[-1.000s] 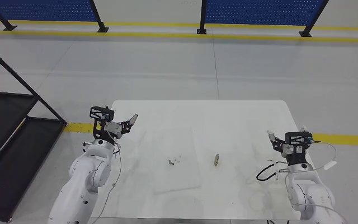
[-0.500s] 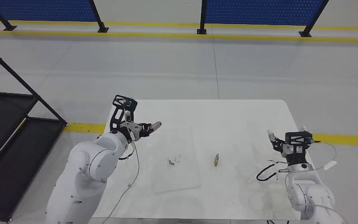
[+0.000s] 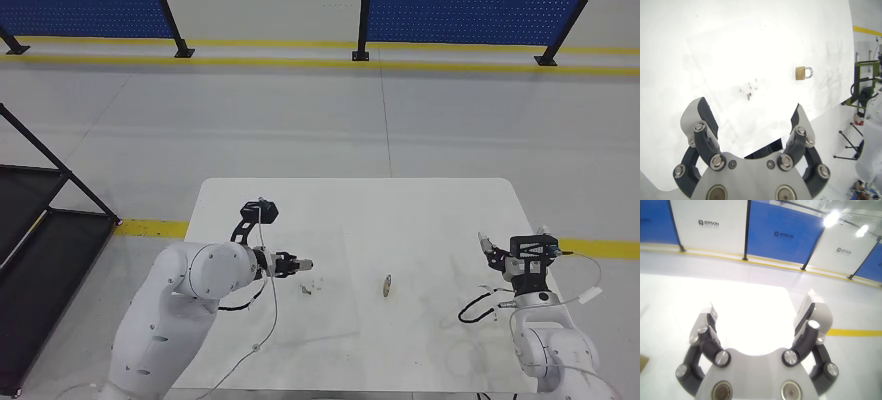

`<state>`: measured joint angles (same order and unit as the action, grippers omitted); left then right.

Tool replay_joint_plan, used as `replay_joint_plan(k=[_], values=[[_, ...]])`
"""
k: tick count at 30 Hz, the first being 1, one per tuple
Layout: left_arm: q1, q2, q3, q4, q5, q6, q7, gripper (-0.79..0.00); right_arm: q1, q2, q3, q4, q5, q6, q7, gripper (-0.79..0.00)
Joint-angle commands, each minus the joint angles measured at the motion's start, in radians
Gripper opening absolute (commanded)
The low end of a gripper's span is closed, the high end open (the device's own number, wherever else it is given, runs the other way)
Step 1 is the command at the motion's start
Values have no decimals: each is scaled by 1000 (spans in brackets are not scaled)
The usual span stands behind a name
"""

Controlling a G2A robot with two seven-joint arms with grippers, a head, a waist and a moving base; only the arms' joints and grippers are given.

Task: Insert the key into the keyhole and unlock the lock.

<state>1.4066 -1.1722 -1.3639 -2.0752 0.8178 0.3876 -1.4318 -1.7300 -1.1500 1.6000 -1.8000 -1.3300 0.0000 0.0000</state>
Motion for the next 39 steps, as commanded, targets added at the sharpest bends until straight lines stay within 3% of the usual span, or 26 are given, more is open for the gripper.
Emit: replay_joint_plan(k=[1,4,20,31,39], values=[[4,1,-6,40,-9,14,13,0,0,0,0,0,0,0,0,0],[17,2,5,99,-40,27,26,0,0,0,0,0,0,0,0,0],[11,6,102,152,1,48,47,0,0,0,0,0,0,0,0,0],[-43,-1,181,218,4,68,67,-388,0,0,0,0,0,0,0,0],[-71,-5,220,261,-20,80,80,-416,0,0,0,0,0,0,0,0]])
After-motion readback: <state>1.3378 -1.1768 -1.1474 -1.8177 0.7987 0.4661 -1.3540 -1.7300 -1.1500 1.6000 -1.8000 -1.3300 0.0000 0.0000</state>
